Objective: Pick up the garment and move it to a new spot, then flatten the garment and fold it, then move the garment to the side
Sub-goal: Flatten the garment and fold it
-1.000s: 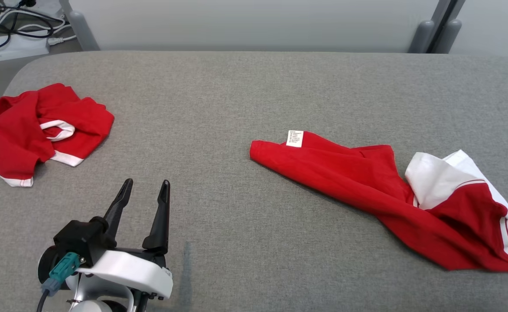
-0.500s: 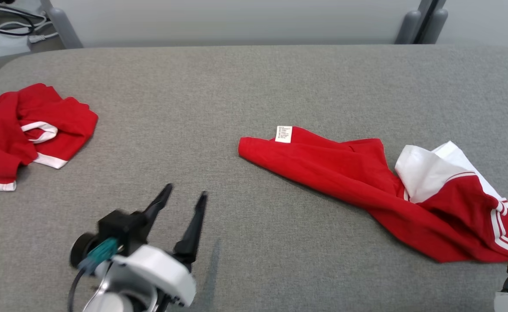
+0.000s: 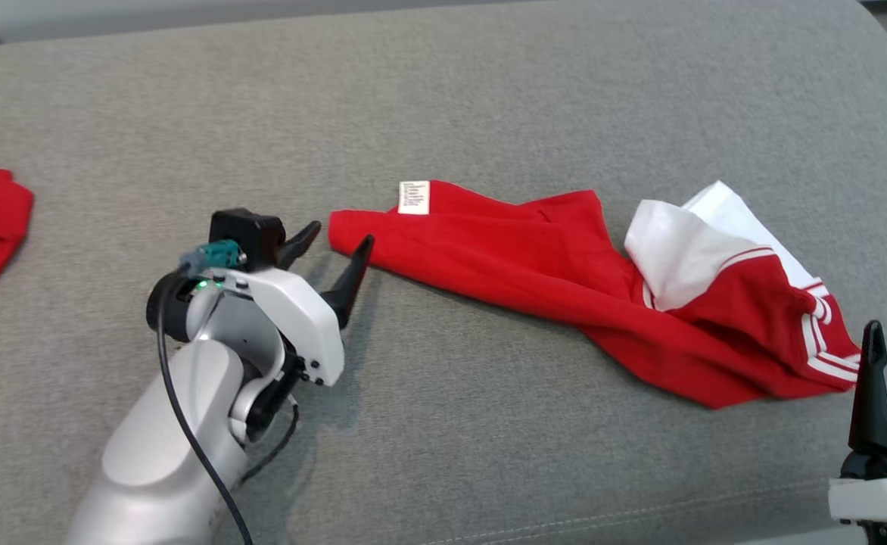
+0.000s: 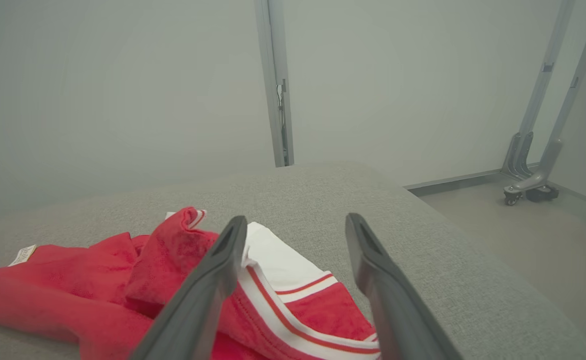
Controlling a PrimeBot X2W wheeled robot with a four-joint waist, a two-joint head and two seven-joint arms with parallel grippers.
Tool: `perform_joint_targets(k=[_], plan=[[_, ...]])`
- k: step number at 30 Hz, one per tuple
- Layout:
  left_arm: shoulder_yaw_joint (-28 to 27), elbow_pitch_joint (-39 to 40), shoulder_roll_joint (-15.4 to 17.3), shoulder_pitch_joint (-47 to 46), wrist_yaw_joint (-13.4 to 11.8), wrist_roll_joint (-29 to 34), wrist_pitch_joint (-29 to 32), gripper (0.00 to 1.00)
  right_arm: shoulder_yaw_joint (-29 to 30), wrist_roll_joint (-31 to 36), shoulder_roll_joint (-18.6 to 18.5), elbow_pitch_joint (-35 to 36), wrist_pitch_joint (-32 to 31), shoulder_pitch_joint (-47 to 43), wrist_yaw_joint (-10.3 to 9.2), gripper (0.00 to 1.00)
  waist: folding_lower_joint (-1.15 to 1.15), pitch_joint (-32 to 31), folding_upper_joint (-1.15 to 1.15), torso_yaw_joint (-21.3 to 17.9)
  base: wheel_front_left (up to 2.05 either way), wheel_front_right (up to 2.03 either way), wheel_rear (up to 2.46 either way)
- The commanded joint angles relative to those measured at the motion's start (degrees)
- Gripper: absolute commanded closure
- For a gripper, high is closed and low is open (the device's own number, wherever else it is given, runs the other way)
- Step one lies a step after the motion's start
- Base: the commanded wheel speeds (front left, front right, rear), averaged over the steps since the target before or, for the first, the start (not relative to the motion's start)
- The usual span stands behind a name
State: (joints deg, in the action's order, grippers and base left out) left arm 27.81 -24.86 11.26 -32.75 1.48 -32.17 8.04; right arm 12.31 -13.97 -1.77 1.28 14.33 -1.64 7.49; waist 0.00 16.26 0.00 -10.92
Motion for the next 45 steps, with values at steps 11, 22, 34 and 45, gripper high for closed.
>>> perform_joint_targets(k=[11,22,34,45], plan=[[-2.98,-17.79,-0.91,-11.49,2.95,-2.31,-2.12,0.00,-3.05,-1.64,-1.11,0.78,0.66,4.15,0.00,0.00,0.00,4.54,0.00,-4.13,0.00,0.00,0.00],[-0.57,-18.58,-1.70,-14.76,5.42,-3.04,-5.03,1.00,-1.13,-2.92,-1.11,0.39,0.66,4.60,0.00,0.00,0.00,4.84,0.00,-2.27,0.00,0.00,0.00],[-6.37,-9.84,7.02,-13.47,1.84,-3.61,-12.11,1.00,-0.80,-4.12,-1.10,-0.81,0.67,5.56,0.00,0.00,0.00,4.06,0.00,2.86,0.00,0.00,0.00],[-9.69,10.26,10.90,10.13,-6.79,-4.53,-16.95,1.00,-0.36,-4.36,-1.10,-2.25,0.67,4.16,0.00,0.00,0.00,1.82,0.00,7.55,0.00,0.00,0.00]])
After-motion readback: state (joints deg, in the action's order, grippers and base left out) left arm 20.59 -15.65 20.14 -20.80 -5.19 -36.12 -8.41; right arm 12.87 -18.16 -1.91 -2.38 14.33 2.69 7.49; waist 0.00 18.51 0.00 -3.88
